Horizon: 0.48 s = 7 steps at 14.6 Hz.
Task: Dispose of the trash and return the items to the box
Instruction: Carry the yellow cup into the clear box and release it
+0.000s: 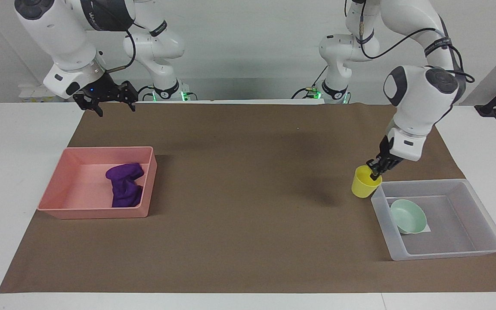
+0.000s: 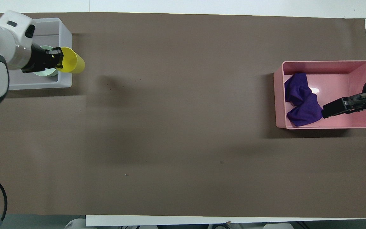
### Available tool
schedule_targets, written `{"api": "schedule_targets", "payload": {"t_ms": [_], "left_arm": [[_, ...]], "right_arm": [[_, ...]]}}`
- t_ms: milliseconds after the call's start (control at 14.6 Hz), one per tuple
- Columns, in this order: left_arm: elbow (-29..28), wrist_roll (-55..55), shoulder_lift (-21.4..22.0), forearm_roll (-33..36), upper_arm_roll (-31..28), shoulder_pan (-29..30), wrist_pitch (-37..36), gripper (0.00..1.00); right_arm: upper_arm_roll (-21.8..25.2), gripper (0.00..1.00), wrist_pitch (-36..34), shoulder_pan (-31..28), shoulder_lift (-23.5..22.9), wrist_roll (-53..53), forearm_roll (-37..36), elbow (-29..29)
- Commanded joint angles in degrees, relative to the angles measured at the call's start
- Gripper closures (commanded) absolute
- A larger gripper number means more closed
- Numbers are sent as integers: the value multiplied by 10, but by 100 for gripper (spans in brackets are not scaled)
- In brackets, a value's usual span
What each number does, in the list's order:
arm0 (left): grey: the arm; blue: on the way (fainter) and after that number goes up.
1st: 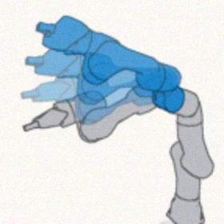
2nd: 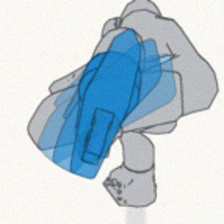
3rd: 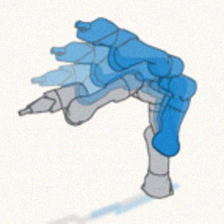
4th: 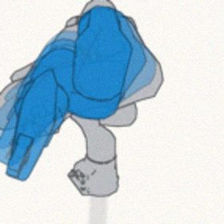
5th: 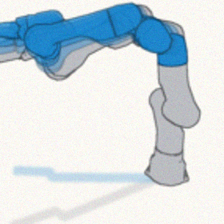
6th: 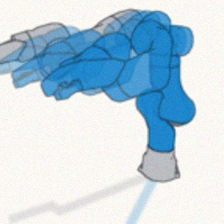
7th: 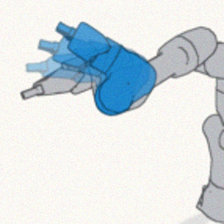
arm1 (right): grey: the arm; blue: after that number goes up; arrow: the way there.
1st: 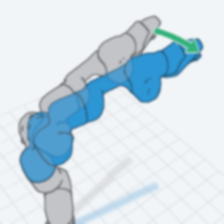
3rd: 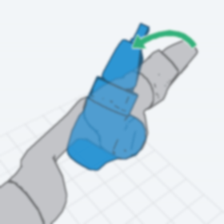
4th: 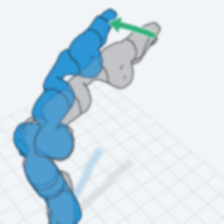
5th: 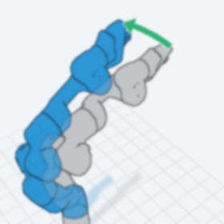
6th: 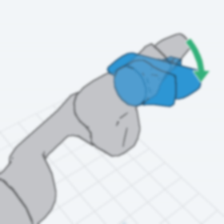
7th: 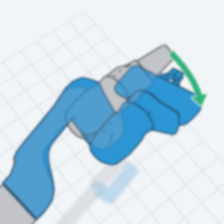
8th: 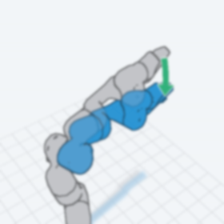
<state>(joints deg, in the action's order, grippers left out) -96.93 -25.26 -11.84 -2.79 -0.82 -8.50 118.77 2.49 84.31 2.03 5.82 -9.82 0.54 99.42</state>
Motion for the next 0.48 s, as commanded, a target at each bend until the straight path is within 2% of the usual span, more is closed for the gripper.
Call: {"api": "schedule_targets", "payload": {"t_ms": [0,137,274,411], "left_arm": [[94,-8,-75,4,-21,36,-21,100],[103,-8,-101,2,-22,70,-14,100],[95,-9,-112,-2,-23,76,3,100],[48,-8,-107,-1,-23,80,24,100]], "right_arm": [[-1,1,9,-5,9,-13,-5,8],[-1,1,16,-4,9,-11,-5,9],[-1,1,17,-4,9,-10,-5,9],[-1,1,17,-4,9,-10,-5,9]]}}
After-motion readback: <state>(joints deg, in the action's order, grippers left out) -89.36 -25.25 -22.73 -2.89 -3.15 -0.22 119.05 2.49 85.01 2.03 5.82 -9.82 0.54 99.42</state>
